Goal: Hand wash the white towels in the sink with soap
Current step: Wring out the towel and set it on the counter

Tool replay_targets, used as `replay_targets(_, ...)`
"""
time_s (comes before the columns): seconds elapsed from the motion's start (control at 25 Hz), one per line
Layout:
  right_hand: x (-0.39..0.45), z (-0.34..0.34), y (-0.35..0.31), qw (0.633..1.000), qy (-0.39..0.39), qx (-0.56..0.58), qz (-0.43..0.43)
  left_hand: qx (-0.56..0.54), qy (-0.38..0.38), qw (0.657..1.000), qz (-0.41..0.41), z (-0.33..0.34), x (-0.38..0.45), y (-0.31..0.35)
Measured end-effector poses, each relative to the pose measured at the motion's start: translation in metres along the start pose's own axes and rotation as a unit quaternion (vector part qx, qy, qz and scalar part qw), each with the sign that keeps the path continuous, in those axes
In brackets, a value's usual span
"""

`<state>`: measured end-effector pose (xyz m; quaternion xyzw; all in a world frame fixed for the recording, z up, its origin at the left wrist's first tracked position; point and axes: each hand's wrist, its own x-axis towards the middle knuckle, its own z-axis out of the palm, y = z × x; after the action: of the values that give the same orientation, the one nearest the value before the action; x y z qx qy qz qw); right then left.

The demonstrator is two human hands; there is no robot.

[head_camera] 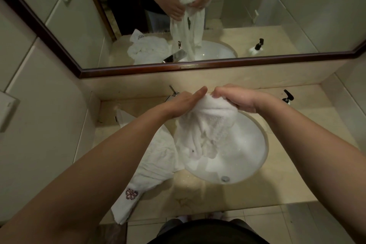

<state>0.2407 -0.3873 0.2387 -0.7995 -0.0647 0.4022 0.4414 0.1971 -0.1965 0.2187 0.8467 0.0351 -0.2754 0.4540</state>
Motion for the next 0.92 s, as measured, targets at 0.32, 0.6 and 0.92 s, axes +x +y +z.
replay_targets(0.32, 0.002, -0.004, 0.02, 0.988, -0.107, 0.087, 0.067, 0.001, 0.001, 0.999, 0.036, 0.006, 0.011, -0.004)
replay_targets(0.6, 0.005, 0.004, 0.025, 0.999, -0.001, 0.044, -0.013, -0.015, -0.061, 0.998, -0.018, 0.007, 0.017, -0.011)
replay_targets(0.92, 0.004, -0.017, 0.017, 0.994, -0.099, 0.043, 0.022, -0.023, -0.01, 0.999, 0.039, 0.005, 0.014, 0.014)
